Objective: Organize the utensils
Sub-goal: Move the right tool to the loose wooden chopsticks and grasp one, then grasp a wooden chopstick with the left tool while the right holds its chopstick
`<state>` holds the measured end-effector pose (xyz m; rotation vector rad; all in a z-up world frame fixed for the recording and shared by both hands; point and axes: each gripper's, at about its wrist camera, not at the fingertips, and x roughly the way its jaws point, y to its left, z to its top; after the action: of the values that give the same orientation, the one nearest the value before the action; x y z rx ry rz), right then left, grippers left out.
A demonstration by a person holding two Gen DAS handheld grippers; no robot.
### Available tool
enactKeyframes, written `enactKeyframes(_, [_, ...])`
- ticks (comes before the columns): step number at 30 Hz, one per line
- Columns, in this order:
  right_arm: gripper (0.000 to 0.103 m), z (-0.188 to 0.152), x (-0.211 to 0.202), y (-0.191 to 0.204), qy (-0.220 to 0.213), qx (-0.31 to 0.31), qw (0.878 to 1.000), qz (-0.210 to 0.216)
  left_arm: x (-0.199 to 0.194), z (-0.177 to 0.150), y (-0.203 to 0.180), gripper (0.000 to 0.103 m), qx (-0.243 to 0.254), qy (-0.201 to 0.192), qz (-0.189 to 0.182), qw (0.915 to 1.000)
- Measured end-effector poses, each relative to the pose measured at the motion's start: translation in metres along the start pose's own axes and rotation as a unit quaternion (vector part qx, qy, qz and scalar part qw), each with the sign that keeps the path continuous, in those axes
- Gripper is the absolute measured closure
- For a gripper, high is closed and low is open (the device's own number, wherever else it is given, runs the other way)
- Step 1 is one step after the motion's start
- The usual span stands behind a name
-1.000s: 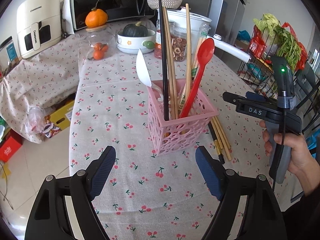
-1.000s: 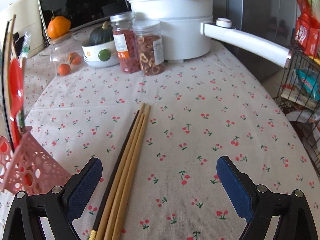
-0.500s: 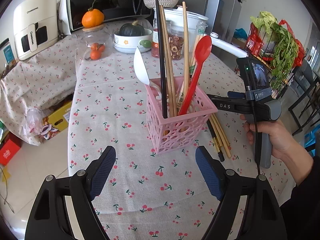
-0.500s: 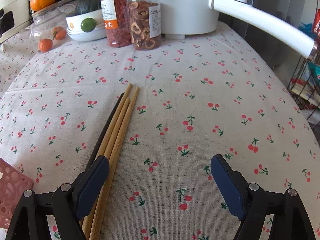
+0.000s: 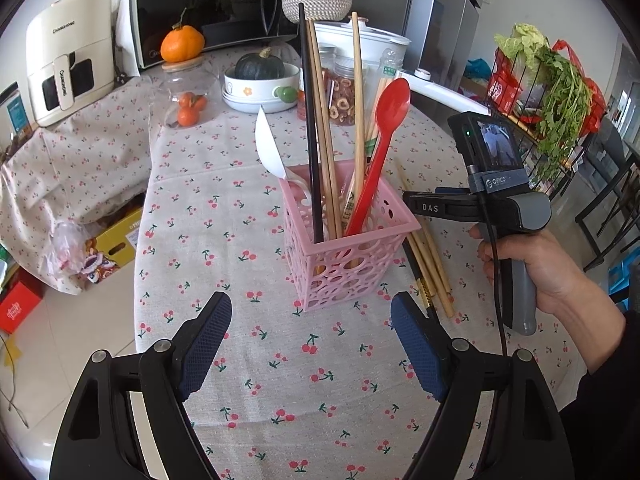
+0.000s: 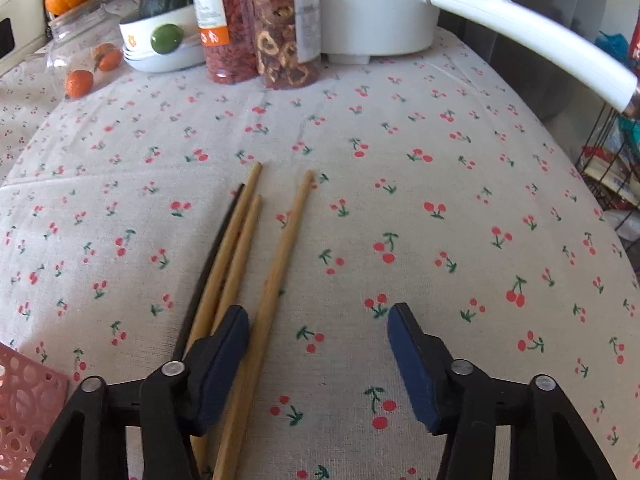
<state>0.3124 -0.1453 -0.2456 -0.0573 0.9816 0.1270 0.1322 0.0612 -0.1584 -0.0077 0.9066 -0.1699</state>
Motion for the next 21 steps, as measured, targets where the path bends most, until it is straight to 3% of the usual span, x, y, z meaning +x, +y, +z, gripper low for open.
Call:
enactKeyframes(2, [0.051, -0.002, -0.001, 0.003, -0.005, -0.005, 1.000, -0.006, -0.002, 0.000, -0.001, 0.019, 0.003, -0.003, -0.001, 1.0000])
enactKeyframes(6, [0.093, -0.002, -0.003, 0.007, 0.004, -0.017, 1.000, -0.001, -0.006, 0.001, -0.006, 0.019, 0.009, -0.004, -0.008, 0.9999])
enactKeyframes(7, [0.096, -0.002, -0.004, 0.004, 0.009, -0.011, 1.000, -0.001, -0.008, 0.002, -0.009, 0.019, 0.011, -0.004, -0.010, 0.9999])
enactKeyframes(15, [0.098, -0.009, -0.043, -0.054, 0.014, 0.060, 0.998, 0.001, -0.027, 0.014, -0.056, 0.020, 0.061, -0.023, -0.032, 0.9974])
enactKeyframes(17, [0.098, -0.010, -0.059, -0.069, 0.008, 0.070, 0.998, 0.000, -0.027, 0.015, -0.077, 0.027, 0.081, -0.018, -0.047, 0.9955])
enactKeyframes(19, [0.098, -0.015, -0.073, -0.086, 0.005, 0.085, 0.996, 0.003, -0.021, 0.018, -0.100, 0.046, 0.096, -0.004, -0.063, 0.9934])
enactKeyframes(21, [0.098, -0.020, -0.084, -0.104, 0.006, 0.104, 0.995, 0.006, -0.010, 0.024, -0.121, 0.058, 0.102, 0.015, -0.076, 0.9917])
